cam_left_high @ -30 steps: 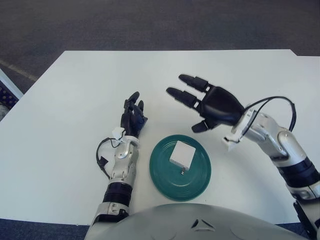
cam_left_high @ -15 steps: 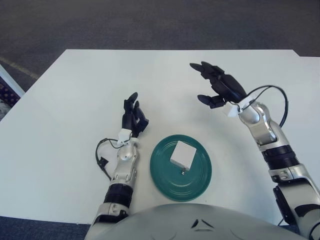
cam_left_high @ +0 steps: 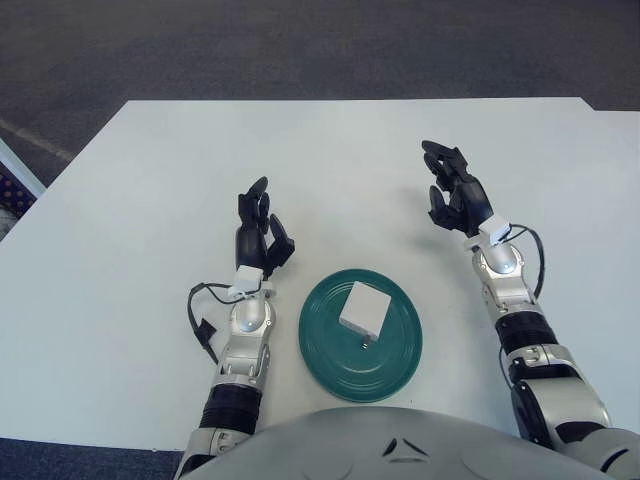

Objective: Put the charger into the plate.

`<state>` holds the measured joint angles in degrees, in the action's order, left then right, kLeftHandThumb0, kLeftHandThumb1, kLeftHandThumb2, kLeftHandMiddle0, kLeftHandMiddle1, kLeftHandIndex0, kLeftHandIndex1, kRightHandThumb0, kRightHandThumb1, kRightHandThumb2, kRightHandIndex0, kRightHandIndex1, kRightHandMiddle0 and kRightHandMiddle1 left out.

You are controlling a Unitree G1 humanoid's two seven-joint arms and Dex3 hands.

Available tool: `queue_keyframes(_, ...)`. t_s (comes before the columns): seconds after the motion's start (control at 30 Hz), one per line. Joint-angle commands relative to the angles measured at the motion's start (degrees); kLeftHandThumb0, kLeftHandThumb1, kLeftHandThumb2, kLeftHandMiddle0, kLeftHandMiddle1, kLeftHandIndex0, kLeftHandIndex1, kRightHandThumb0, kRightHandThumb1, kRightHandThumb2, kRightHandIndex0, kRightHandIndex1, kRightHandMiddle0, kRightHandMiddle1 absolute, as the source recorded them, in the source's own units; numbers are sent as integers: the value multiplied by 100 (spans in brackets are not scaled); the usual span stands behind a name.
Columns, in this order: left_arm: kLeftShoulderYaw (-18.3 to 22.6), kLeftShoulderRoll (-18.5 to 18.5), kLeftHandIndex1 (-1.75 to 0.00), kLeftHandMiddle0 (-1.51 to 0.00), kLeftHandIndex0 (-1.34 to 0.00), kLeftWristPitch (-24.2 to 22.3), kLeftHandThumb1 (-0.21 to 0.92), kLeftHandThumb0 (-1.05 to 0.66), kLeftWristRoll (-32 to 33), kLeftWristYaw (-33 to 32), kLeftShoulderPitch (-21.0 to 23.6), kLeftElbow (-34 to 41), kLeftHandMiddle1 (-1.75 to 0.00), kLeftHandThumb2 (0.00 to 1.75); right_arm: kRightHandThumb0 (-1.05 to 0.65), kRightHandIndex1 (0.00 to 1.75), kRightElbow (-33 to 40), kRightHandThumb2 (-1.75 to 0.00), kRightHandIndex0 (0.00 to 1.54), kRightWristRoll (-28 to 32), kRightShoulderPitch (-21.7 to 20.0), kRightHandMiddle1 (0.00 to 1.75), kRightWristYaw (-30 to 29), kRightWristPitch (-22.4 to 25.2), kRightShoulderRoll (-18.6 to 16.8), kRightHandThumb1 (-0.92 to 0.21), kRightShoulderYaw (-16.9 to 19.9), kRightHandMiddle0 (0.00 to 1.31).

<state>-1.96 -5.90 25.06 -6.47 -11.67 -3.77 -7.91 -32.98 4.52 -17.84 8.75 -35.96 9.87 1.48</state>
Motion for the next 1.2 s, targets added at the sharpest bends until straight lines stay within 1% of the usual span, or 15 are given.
queue_keyframes(0.0,65,33,-81,-26,0,-193,92,-94,169,114,-63,175,0,98,-89,5,-204,-71,31,317,84,94,-80,-92,-338,-92,219,1)
queue_keyframes(0.1,108,34,-80,-25,0,-327,92,-95,256,155,-101,289,0,97,-85,4,-241,-70,31,425,168,94,-70,-75,-490,-92,314,0)
queue_keyframes(0.3,161,-8,-77,-24,0,-527,92,-96,232,86,-202,384,0,95,-82,3,-199,-73,30,515,342,91,7,71,-586,-92,439,0)
queue_keyframes(0.43,167,-10,-74,-24,0,-565,92,-96,226,93,-262,351,0,95,-82,3,-161,-75,30,436,416,88,-25,134,-610,-92,489,0)
queue_keyframes(0.57,159,22,-71,-25,0,-663,92,-96,301,195,-320,429,0,95,-80,2,-130,-77,30,257,487,85,-152,78,-614,-92,493,0)
queue_keyframes(0.73,139,114,-70,-25,0,-781,92,-96,467,449,-419,494,-1,95,-77,1,88,-79,30,89,704,80,-312,129,-682,-92,431,0)
queue_keyframes(0.9,136,193,-70,-25,0,-956,92,-97,548,641,-537,645,-1,96,-75,0,403,-83,27,9,1004,74,-363,352,-757,-92,341,0)
queue_keyframes(1.07,172,225,-73,-26,0,-1069,92,-95,782,845,-609,696,-1,96,-76,0,843,-84,23,-77,1338,64,-455,574,-866,-92,219,0)
queue_keyframes(1.17,187,238,-74,-26,0,-1088,92,-95,822,899,-626,714,-1,97,-76,0,1262,-83,19,-173,1579,58,-540,745,-973,-92,103,0)
